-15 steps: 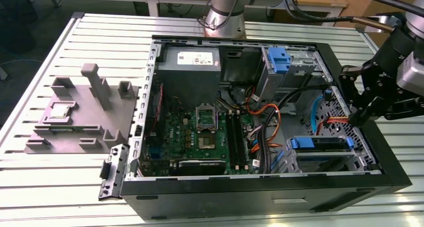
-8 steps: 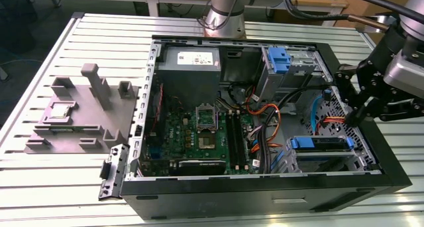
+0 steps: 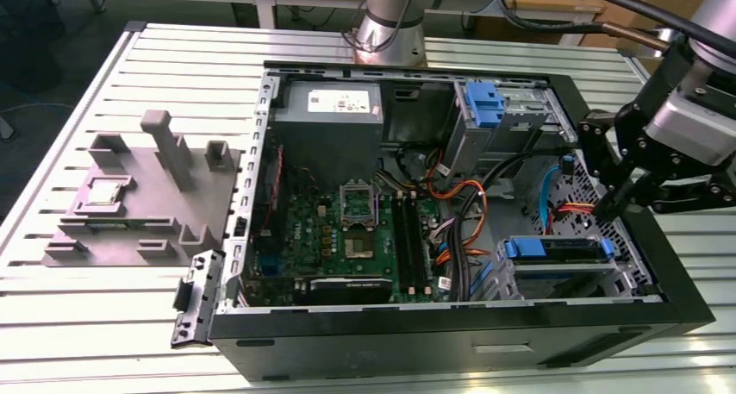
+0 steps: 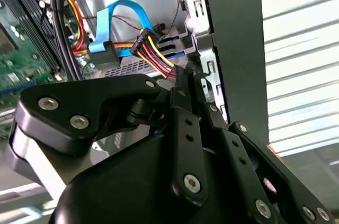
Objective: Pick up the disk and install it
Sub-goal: 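Insert the first disk wire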
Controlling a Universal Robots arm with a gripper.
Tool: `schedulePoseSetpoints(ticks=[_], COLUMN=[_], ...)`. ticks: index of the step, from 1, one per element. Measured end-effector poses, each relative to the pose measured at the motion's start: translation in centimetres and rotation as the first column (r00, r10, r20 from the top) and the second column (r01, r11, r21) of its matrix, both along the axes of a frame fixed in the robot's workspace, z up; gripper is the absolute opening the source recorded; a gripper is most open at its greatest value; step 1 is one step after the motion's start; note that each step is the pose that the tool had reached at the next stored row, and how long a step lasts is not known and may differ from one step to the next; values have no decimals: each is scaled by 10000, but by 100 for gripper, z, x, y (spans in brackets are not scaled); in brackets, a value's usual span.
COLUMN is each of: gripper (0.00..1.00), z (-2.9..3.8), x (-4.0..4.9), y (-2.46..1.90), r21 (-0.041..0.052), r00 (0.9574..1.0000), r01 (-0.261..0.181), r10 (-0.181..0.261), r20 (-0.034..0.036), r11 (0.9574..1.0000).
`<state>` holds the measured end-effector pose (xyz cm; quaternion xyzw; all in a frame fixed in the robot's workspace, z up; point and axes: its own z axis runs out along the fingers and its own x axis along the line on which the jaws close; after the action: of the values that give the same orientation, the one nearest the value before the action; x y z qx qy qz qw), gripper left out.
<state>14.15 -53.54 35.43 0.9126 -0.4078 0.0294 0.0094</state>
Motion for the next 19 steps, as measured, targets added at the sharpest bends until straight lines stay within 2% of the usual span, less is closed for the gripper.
schedulePoseSetpoints(ticks=[3,5,7,10,15,19], gripper=[17,17,17,17,17,17], z=[-7,-11,-17,-24,-37,-49], x=[0,0,0,0,0,0], y=[0,0,0,0,0,0], r21=[2,0,1,2,1,2], r00=[9986,9959,9919,9837,9631,9413], r01=[534,909,1267,1799,2691,3377], r10=[-534,-909,-1267,-1799,-2691,-3377], r20=[0,0,0,0,0,-1], r11=[9986,9959,9919,9837,9631,9413])
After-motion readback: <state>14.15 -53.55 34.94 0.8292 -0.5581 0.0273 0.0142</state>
